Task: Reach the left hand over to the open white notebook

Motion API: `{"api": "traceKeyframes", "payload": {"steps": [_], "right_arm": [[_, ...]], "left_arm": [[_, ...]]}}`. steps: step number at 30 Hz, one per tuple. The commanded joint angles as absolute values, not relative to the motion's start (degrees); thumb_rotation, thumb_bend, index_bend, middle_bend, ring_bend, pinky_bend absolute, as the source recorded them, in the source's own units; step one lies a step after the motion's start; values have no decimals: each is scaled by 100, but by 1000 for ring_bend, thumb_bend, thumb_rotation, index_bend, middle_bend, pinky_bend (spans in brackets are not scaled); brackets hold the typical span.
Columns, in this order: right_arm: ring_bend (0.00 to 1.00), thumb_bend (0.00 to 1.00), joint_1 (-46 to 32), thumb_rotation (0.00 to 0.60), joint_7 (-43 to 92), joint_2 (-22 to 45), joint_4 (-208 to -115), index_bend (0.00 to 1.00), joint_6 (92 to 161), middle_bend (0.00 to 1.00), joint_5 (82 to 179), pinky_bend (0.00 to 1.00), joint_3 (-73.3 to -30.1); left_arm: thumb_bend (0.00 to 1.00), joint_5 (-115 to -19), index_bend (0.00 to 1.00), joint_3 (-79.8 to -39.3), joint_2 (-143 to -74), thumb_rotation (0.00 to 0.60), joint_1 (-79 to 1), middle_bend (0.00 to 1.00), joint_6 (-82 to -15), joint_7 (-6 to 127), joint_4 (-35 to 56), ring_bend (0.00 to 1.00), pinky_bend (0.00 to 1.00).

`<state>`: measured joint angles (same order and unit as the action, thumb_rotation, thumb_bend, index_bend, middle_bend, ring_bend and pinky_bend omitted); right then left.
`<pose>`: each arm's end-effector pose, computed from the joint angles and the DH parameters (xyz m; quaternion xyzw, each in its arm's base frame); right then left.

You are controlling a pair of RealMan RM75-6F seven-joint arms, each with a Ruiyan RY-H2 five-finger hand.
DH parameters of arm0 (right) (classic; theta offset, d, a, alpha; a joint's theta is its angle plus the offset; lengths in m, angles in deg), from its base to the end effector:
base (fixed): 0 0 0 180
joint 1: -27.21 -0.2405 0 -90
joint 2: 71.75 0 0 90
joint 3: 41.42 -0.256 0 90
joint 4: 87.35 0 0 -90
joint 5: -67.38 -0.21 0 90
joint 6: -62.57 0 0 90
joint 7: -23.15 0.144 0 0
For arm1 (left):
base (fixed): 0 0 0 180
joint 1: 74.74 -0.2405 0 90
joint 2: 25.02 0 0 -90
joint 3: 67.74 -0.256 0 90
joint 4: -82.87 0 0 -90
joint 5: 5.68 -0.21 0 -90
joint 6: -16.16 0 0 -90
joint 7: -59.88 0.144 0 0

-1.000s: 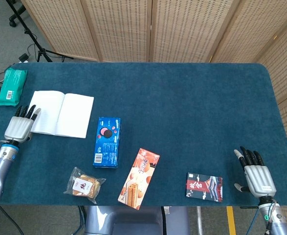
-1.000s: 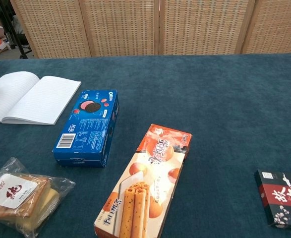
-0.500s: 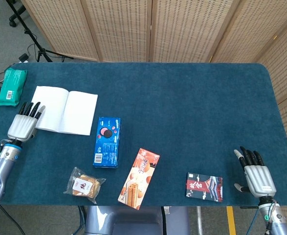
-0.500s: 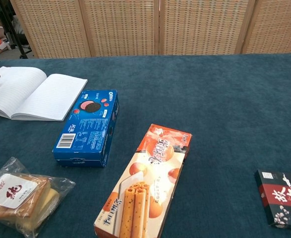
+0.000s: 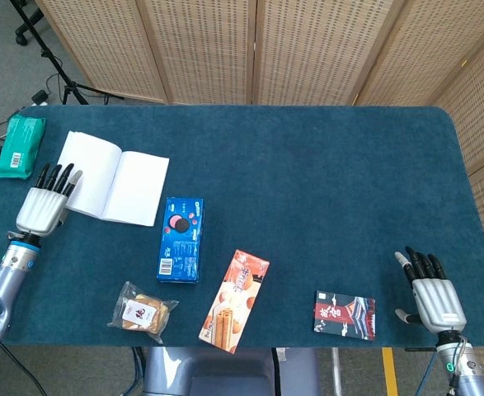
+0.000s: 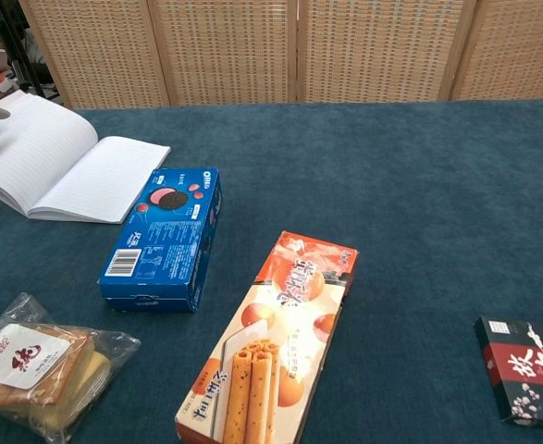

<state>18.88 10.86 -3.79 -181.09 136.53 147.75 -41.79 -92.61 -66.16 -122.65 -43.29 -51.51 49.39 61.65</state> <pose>-0.3138 -0.1855 0.1075 0.6549 -0.4174 0.2842 0.5622 -0.3470 0.3709 0.0887 -0.7231 -0.1858 -0.2770 0.6049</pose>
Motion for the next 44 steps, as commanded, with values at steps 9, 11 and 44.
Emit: {"api": "traceKeyframes", "payload": {"steps": [9, 11, 44], "right_arm": [[0, 104, 1892, 600, 1111, -391, -18112, 54, 13666, 0, 14778, 0, -4185], [0, 101, 1894, 600, 1120, -397, -18113, 54, 13669, 0, 14781, 0, -4185], [0, 103, 1910, 600, 1323, -521, -18168, 54, 13710, 0, 14791, 0, -4227]], "left_arm": [[366, -9216, 0, -6407, -12273, 600, -4206, 0, -5665, 5028, 5929, 0, 0], [364, -9193, 0, -6355, -12295, 600, -4183, 0, -5766, 5021, 5885, 0, 0], [282, -8203, 0, -6786, -9781, 600, -5748, 0, -5867, 6630, 333, 0, 0]]}}
